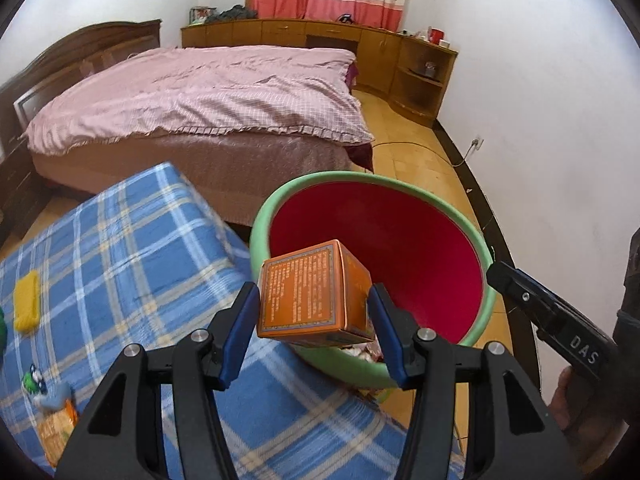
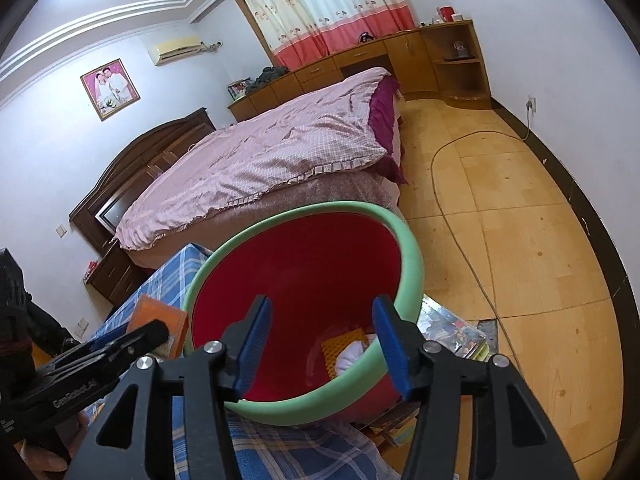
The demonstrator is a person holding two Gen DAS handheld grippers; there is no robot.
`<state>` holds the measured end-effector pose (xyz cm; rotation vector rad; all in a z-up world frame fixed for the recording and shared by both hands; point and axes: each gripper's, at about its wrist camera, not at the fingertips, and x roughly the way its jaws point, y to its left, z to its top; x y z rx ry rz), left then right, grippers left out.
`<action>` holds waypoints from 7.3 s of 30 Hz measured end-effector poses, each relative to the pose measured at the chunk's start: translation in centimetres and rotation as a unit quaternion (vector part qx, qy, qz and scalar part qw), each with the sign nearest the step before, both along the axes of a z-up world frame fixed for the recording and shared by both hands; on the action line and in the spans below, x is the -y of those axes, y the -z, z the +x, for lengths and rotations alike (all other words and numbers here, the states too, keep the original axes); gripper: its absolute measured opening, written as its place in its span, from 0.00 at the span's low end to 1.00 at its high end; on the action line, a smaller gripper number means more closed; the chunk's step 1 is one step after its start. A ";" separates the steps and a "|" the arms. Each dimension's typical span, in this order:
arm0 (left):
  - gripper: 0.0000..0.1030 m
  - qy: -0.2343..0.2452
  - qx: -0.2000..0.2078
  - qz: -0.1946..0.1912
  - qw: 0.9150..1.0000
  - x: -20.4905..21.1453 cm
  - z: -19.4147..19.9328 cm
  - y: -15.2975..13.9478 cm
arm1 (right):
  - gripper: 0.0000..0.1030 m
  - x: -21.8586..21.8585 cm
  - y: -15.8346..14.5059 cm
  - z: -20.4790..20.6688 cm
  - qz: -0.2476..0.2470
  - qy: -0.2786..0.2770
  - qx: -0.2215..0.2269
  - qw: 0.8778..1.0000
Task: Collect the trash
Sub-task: 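Carry both items over the red bin and open right tool to drop the bag, then open the left tool to drop the orange box into the bin, then move both tools back from the bin to the table, then grasp and lift the yellow foam net with the left tool, then move right tool to the clear snack bag while left tool holds the net, then grasp and lift the clear snack bag with the right tool, then carry the foam net and snack bag over the red bin with both tools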
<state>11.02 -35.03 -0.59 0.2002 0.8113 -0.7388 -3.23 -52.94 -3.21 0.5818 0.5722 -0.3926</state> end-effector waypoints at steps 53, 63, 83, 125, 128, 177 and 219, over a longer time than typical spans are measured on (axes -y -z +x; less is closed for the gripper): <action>0.57 -0.281 -0.024 0.004 0.959 -24.8 10.7 -1.0 | 0.73 -12.4 -2.5 10.2 -0.017 -0.131 -0.023 0.991; 0.57 -0.308 -0.057 0.011 0.949 -27.6 16.7 2.8 | 0.74 -14.1 -0.4 14.1 0.000 -0.139 -0.043 0.989; 0.26 -0.286 -0.091 -0.016 0.954 -27.0 19.8 6.9 | 0.76 -15.4 1.3 16.0 -0.013 -0.157 -0.064 0.986; 0.11 -0.386 -0.047 -0.074 0.918 -41.5 2.2 1.8 | 1.00 -33.5 2.0 14.1 -0.043 -0.345 -0.121 0.930; 0.11 -0.393 -0.047 -0.077 0.915 -42.2 2.0 2.1 | 1.00 -35.3 2.6 14.6 -0.065 -0.359 -0.136 0.921; 0.11 -0.351 -0.044 -0.093 0.931 -38.5 0.6 0.6 | 0.89 -32.6 -1.5 12.7 -0.077 -0.325 -0.079 0.939; 0.11 -0.054 -0.057 -0.068 0.995 -10.7 2.4 -2.1 | 0.90 -7.0 -1.8 5.0 -0.013 -0.050 -0.064 0.997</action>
